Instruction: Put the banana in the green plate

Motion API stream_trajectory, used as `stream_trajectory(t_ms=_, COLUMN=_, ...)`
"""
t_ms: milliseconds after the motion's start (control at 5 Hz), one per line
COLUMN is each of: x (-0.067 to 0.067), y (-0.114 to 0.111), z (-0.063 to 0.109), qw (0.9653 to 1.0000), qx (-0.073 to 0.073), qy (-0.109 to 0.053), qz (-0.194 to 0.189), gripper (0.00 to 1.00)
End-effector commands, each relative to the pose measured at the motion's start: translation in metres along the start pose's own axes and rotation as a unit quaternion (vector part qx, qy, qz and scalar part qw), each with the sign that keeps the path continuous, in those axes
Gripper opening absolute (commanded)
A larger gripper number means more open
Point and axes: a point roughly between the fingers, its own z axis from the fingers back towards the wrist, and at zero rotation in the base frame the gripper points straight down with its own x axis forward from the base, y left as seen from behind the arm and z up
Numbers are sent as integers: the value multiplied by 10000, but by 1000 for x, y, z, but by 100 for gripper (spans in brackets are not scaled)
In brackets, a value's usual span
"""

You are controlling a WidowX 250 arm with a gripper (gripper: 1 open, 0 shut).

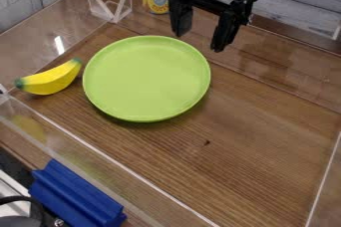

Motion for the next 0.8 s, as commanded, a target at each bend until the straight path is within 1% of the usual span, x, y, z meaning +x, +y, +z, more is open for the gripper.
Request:
stream_trajectory(t_ms=0, x=-6, y=12, z=-5, qw=9999, qx=14, qy=91, qz=-143, gripper=100)
stream_trajectory(t_ms=200, x=-20, y=37, z=-2, qw=9993, qx=33, qy=118, qz=-359, gripper=100)
stream_trajectory(t_ms=400, x=-33, y=80, z=1, qw=9970, qx=104, qy=49, qz=-763, gripper=100)
stream_trajectory(t_ms=600, x=-49, y=121, z=3, qw=9927, qx=190, qy=-18, qz=-1194, gripper=100)
